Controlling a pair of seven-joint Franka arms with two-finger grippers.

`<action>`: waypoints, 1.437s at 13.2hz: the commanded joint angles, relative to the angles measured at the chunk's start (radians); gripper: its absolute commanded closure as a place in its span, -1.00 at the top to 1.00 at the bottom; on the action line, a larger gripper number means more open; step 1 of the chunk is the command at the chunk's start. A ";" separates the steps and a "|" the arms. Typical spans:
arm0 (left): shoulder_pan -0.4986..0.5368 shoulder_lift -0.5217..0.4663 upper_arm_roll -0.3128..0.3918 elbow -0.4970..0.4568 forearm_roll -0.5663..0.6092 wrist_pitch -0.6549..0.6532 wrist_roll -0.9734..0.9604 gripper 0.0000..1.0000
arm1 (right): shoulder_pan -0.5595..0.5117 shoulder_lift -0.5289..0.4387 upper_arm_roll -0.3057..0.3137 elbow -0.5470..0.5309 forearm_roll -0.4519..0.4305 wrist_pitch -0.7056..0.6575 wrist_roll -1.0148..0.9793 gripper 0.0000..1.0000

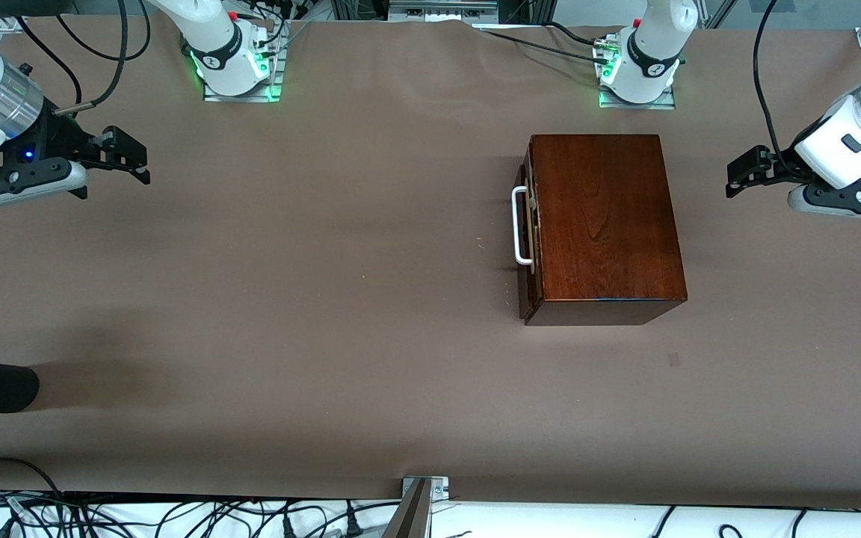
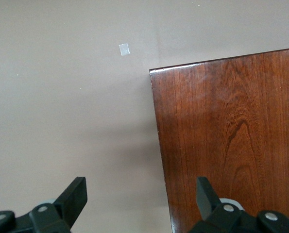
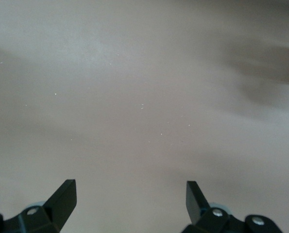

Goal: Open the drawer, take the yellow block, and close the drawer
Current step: 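Move the left gripper toward the white drawer handle of the box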

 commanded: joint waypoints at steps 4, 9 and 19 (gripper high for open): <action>-0.007 0.019 0.001 0.052 -0.005 -0.047 -0.005 1.00 | -0.004 0.005 0.003 0.019 -0.016 -0.021 0.011 1.00; -0.015 0.046 -0.002 0.075 -0.014 -0.130 -0.004 1.00 | -0.006 0.005 0.003 0.019 -0.016 -0.021 0.010 1.00; -0.055 0.058 -0.040 0.077 -0.012 -0.144 -0.036 1.00 | -0.006 0.005 0.003 0.019 -0.016 -0.021 0.008 1.00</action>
